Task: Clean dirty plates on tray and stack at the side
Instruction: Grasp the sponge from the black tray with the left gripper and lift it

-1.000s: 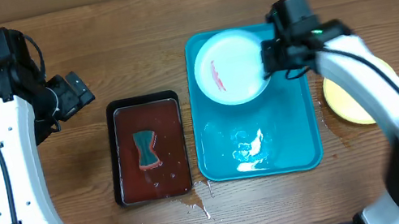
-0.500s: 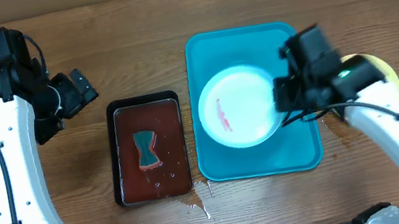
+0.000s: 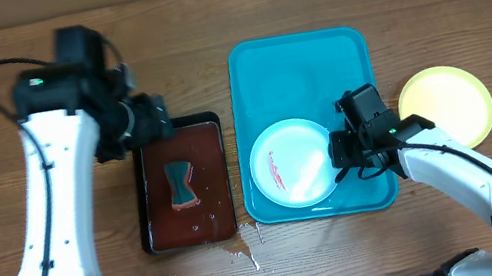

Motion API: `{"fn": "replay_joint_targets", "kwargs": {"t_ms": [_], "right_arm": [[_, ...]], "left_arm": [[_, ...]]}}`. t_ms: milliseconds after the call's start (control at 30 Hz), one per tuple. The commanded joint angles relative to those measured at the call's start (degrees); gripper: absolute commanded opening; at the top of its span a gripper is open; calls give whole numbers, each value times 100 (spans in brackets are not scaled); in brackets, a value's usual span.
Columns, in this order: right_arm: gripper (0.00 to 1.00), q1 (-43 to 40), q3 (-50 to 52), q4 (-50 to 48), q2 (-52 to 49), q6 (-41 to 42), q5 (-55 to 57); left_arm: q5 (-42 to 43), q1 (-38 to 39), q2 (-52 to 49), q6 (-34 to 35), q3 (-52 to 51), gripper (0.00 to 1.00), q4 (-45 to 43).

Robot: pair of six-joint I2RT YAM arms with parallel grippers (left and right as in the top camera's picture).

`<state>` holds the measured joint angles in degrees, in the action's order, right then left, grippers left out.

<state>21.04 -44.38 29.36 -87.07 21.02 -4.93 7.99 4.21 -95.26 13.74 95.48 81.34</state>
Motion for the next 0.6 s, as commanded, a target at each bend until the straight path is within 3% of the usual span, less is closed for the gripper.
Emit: {"fn": "replay_joint_targets", "kwargs": {"t_ms": [0, 200, 367, 500, 567], "right_arm": [[37, -44, -396, 378, 195, 17, 46], [39, -129, -1115, 1362, 826, -22, 120], [41, -129, -1244, 1436, 1257, -17, 116], [41, -129, -1241, 1491, 1307, -17, 92], [41, -127, -1226, 1521, 1307, -17, 92]], "left_arm": [[-935, 304, 48, 686, -723, 82, -348], [-678, 376, 39, 896, -2162, 78, -1652], [-179, 376, 13, 848, -3279, 55, -2811], [39, 376, 2, 850, -3969, 53, -3467], [-33, 376, 2, 852, -4319, 43, -3862]]}}
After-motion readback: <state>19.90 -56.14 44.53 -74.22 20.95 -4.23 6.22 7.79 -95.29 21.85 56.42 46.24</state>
